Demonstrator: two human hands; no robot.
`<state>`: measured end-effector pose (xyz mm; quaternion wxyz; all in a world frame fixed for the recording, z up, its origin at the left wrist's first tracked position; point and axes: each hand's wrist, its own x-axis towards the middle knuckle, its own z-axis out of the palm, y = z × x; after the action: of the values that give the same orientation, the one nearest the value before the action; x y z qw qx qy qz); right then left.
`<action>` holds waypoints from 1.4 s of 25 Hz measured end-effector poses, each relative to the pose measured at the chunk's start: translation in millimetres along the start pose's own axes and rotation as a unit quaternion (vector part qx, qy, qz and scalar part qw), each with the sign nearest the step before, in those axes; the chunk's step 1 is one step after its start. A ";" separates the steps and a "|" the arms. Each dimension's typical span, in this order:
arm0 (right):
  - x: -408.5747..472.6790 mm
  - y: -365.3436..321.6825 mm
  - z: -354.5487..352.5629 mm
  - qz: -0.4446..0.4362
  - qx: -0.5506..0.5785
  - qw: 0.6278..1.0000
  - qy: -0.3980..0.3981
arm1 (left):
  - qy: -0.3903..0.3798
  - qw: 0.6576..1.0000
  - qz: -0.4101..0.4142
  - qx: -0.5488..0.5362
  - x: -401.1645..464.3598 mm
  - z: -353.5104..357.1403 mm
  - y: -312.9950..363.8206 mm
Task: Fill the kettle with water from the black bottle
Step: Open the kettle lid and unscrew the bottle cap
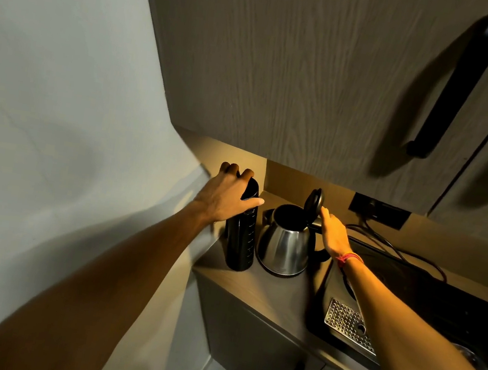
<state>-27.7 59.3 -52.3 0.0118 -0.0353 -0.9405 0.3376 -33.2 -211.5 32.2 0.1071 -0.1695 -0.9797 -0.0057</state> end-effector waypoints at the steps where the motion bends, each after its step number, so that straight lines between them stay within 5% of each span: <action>1: -0.6 0.3 -0.3 -0.008 -0.010 1.000 -0.005 | 0.007 1.000 0.002 0.016 -0.4 0.8 -0.4; 11: -2.0 3.9 -4.9 -0.077 -0.076 0.994 -0.020 | 0.074 0.972 0.079 0.206 6.6 5.3 -3.4; 15: -2.2 4.5 -5.0 -0.081 -0.082 0.993 -0.028 | 0.113 0.985 0.053 0.116 14.4 -5.8 -1.3; 19: -2.1 3.9 -3.5 -0.090 -0.082 0.992 -0.016 | 0.134 0.971 0.194 0.047 1.1 9.9 29.0; 22: -3.5 1.3 -3.6 -0.087 -0.050 0.995 -0.013 | 0.053 0.959 0.276 0.029 -27.4 56.4 60.1; 24: -4.8 2.8 -4.1 -0.080 -0.050 0.995 -0.015 | -0.062 0.971 0.232 0.011 -46.8 94.0 74.1; 27: -5.6 8.9 -4.2 -0.106 -0.068 0.991 -0.034 | -0.167 0.982 0.059 -0.063 -74.9 140.0 85.8; 32: -0.9 11.6 -6.1 -0.115 -0.090 0.988 -0.055 | -0.168 0.977 -0.038 -0.122 -94.3 174.2 101.0; 35: -0.8 11.9 -6.6 -0.117 -0.094 0.986 -0.066 | -0.093 0.991 -0.039 -0.084 -90.2 164.3 98.1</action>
<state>-25.9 72.6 -54.8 -0.0139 0.0966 -0.9644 0.2458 48.4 -141.1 -149.9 0.0002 -0.1391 -0.9873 -0.0763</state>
